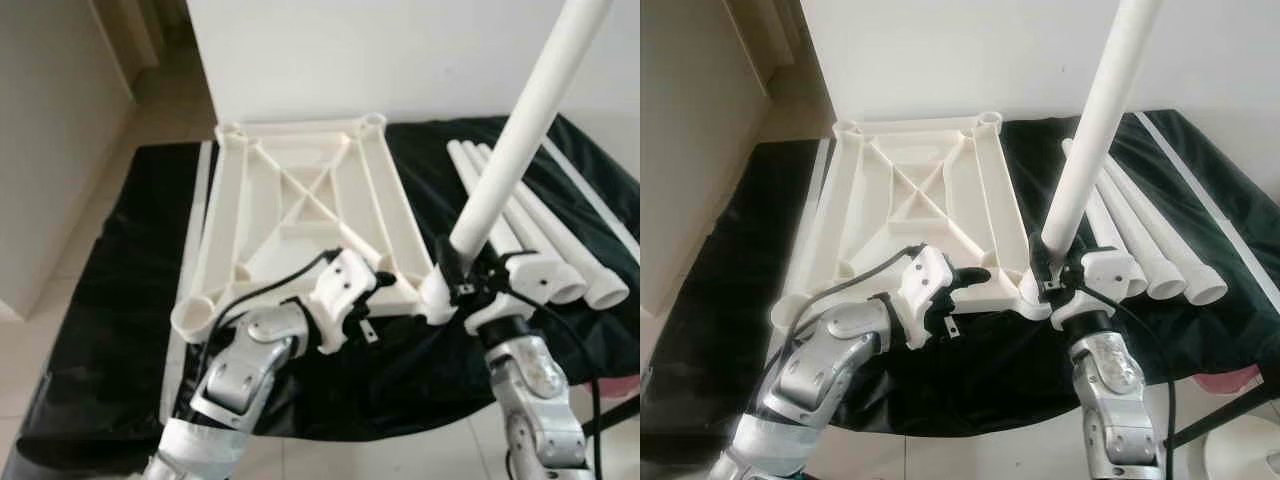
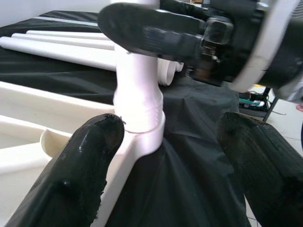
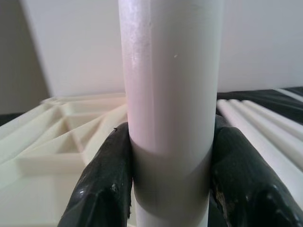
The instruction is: Building children table
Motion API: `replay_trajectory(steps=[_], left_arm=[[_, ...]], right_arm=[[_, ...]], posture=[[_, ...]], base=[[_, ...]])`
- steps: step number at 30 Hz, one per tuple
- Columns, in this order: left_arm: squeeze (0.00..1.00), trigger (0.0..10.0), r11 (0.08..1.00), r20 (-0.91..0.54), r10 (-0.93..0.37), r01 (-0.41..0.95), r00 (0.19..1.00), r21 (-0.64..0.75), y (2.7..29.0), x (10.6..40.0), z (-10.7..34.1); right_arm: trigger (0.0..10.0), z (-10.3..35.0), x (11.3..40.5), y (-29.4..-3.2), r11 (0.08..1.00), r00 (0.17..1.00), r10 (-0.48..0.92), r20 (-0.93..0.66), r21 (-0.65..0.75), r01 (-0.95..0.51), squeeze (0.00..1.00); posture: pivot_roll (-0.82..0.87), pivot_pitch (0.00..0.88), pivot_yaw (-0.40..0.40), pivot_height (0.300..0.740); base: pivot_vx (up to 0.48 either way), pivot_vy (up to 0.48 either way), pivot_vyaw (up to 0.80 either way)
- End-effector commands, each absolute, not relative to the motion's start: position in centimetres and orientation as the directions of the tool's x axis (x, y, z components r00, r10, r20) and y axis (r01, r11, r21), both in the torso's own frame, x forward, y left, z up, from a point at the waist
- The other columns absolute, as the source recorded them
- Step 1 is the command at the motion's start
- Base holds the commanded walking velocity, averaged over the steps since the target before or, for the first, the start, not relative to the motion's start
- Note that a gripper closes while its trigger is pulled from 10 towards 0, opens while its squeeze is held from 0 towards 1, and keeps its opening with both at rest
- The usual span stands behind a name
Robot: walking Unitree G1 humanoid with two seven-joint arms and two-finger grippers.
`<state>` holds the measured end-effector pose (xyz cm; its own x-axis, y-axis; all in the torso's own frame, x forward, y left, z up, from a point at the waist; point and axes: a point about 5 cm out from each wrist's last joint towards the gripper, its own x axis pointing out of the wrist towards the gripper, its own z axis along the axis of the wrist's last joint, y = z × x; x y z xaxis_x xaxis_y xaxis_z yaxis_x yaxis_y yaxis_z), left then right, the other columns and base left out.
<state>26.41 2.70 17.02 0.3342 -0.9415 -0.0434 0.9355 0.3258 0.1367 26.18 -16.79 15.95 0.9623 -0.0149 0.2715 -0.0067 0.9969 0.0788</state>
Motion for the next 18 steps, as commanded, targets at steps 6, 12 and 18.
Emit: replay_trajectory(steps=[6, 12, 18], left_arm=[[0.0, 10.0, 0.322, -0.042, -0.943, 0.937, 0.33, 0.136, 2.5, 26.2, 17.2], [0.0, 10.0, 0.314, -0.043, -0.946, 0.94, 0.322, 0.133, 2.5, 26.0, 17.2], [0.0, 10.0, 0.307, -0.042, -0.948, 0.943, 0.315, 0.13, 2.4, 26.0, 17.2]], right_arm=[[10.0, 12.1, 26.1, -18.6, 0.933, 0.934, -0.355, 0.047, 0.085, 0.35, 0.0], [10.0, 11.5, 25.9, -19.1, 0.877, 0.881, -0.472, -0.005, 0.092, 0.471, 0.0], [10.0, 11.8, 26.0, -18.5, 0.885, 0.89, -0.455, 0.023, 0.118, 0.45, 0.0]], posture=[[-0.08, 0.034, 0.045, 0.74], [-0.08, 0.031, 0.049, 0.74], [-0.09, 0.028, 0.047, 0.74]], base=[[0.0, 0.0, 0.0], [0.0, 0.0, 0.0], [0.0, 0.0, 0.0]])
